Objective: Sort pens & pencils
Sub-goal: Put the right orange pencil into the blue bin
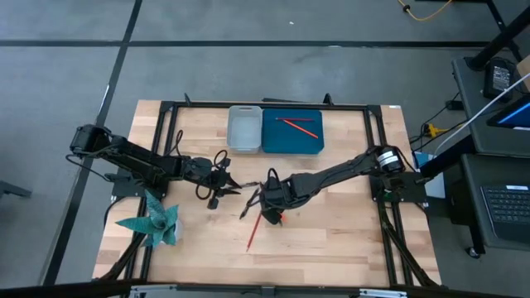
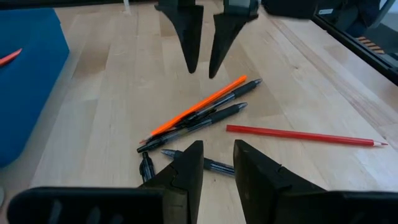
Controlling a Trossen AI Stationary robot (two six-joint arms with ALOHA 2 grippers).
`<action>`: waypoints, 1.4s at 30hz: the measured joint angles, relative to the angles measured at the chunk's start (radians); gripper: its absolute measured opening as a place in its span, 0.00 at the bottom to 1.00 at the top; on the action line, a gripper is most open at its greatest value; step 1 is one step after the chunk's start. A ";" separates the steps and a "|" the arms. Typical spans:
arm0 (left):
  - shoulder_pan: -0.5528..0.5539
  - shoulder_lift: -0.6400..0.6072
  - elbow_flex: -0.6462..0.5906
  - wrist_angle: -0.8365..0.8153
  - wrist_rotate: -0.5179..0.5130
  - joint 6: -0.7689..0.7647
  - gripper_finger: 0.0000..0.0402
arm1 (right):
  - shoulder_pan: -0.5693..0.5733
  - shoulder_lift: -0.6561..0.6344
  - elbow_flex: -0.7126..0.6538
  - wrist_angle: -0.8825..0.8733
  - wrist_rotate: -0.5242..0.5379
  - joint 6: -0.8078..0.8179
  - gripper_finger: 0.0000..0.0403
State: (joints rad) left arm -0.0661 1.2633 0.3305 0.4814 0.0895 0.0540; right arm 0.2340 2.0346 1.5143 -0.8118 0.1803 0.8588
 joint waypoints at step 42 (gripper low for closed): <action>-0.001 0.000 0.000 0.007 0.000 0.000 0.21 | -0.021 0.138 0.005 0.013 -0.091 -0.034 0.29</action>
State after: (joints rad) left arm -0.0666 1.2629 0.3305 0.4885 0.0897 0.0540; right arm 0.2133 2.1731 1.5191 -0.7986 0.0889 0.8244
